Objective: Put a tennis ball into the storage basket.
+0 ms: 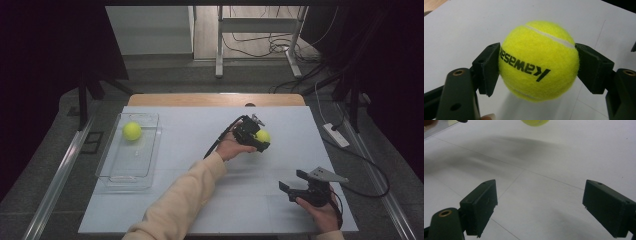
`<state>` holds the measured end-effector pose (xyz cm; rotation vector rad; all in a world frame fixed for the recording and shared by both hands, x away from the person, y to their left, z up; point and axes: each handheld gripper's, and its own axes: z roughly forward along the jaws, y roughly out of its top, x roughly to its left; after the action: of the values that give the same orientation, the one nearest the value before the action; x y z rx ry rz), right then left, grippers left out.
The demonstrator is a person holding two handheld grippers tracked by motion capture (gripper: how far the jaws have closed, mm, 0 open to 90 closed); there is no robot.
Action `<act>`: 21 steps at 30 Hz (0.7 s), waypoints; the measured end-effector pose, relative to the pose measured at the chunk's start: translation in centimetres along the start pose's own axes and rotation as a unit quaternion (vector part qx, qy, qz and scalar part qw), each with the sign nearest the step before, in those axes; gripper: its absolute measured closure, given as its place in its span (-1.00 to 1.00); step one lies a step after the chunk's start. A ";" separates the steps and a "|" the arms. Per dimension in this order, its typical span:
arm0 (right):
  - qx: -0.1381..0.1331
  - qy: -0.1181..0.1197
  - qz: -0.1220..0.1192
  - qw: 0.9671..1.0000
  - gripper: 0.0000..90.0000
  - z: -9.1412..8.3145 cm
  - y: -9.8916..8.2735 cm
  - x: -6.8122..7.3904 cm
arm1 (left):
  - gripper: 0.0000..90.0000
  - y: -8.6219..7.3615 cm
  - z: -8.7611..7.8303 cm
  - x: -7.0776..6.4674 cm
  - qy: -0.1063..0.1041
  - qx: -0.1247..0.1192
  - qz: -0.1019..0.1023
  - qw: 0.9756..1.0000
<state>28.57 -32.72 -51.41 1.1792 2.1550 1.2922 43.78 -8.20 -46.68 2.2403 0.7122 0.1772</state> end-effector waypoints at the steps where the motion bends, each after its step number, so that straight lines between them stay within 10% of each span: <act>1: 0.000 0.000 0.000 1.000 -0.73 0.0 0.0 0.0 | -0.40 -0.1 -0.2 0.0 0.001 -0.001 0.001 1.000; 21: -0.002 -0.002 0.000 1.000 -0.73 -0.1 0.1 0.1 | -0.40 -1.1 -3.1 0.1 0.013 -0.028 0.001 1.000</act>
<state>28.53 -32.68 -51.31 1.1782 2.1485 1.2937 42.33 -5.54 -45.32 2.1889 0.7109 0.2258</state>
